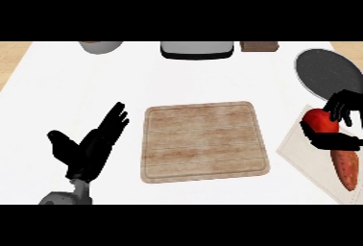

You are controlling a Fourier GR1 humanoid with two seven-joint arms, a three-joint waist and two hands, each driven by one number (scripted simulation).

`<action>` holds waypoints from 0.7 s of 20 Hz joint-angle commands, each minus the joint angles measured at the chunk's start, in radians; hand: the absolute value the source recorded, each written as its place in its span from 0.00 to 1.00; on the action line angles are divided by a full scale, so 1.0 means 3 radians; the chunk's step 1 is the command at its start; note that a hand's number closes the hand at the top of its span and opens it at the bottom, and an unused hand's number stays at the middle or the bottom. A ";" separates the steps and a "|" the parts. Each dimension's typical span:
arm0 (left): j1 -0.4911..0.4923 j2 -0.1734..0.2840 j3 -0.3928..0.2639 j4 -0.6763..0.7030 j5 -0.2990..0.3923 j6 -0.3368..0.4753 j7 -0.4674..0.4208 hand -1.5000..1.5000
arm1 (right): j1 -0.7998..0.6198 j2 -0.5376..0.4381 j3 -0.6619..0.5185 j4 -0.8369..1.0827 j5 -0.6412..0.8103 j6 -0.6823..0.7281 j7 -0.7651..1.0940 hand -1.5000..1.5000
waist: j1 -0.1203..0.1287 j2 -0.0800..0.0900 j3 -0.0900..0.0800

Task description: Pick the tomato from the cutting board and place it in the pan

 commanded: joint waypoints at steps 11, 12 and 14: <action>-0.0058 -0.0094 -0.0041 0.0144 -0.0094 -0.0155 -0.0096 0.50 | -0.1393 -0.0403 -0.0525 0.2784 0.0433 -0.1092 -0.1209 1.00 | 0.0153 0.0041 0.0004; -0.0139 -0.0069 -0.0011 -0.0072 -0.0051 -0.0077 0.0140 0.50 | -0.1282 -0.0447 -0.0648 0.2926 0.0368 -0.1226 -0.1458 1.00 | 0.0161 0.0043 0.0008; -0.0173 -0.0092 -0.0011 0.0170 -0.0068 -0.0135 0.0035 0.50 | -0.1629 -0.0443 -0.0712 0.3201 0.0433 -0.1463 -0.1273 1.00 | 0.0204 0.0069 0.0009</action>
